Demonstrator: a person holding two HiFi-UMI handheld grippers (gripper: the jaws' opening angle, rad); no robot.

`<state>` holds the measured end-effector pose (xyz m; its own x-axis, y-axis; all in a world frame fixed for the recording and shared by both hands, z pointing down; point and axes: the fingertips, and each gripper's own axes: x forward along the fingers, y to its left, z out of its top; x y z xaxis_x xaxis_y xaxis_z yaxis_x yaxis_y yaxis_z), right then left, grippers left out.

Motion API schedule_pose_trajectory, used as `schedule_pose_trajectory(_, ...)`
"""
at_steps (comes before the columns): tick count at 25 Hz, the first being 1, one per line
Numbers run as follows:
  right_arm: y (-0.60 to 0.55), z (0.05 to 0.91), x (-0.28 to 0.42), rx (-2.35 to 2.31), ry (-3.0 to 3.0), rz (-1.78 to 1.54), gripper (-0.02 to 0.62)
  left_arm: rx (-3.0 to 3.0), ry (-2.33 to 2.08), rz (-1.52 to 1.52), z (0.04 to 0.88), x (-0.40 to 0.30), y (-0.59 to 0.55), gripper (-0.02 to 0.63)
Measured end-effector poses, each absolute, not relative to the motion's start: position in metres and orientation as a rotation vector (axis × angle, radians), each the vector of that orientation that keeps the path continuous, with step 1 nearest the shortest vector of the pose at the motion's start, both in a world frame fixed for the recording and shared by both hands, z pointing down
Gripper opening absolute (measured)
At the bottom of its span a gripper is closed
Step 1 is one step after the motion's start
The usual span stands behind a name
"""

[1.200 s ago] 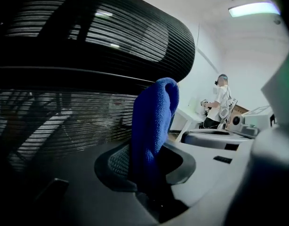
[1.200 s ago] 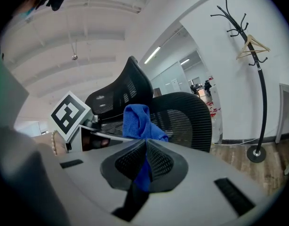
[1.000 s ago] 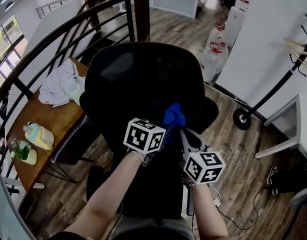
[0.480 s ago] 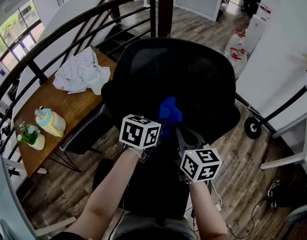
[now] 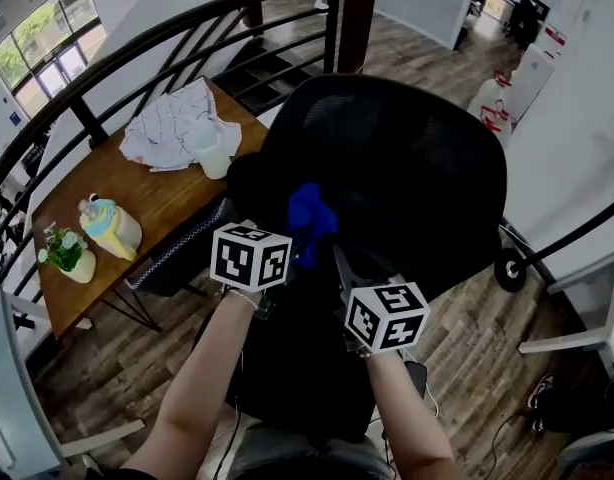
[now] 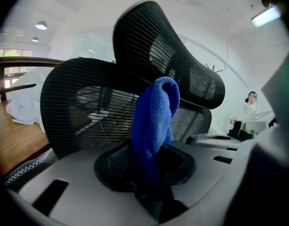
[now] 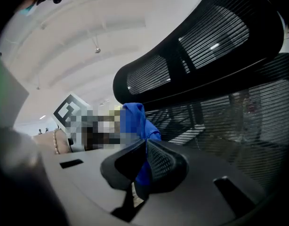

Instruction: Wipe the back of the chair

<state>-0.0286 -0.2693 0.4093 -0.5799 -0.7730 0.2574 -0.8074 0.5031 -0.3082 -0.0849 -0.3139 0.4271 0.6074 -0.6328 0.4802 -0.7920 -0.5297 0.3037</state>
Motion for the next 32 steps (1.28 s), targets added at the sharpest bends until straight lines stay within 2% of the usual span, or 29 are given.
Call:
schedule_pose_trajectory(15, -0.277, 0.409, -0.091, 1.223, -2.699, 0.594, 0.029, 2.255, -1.302, 0.419, 0.426, -0.178, -0.327, 0.111)
schedule_pose_trajectory(24, -0.274, 0.412, -0.094, 1.222, -2.697, 0.599, 0.029, 2.183, -1.409, 0.391, 0.428, -0.219, -0.326, 0.112)
schedule_pose_trajectory(32, -0.267, 0.417, -0.079, 1.268, -2.672, 0.624, 0.029, 2.161, -1.443, 0.368, 0.429, -0.228, -0.312, 0.11)
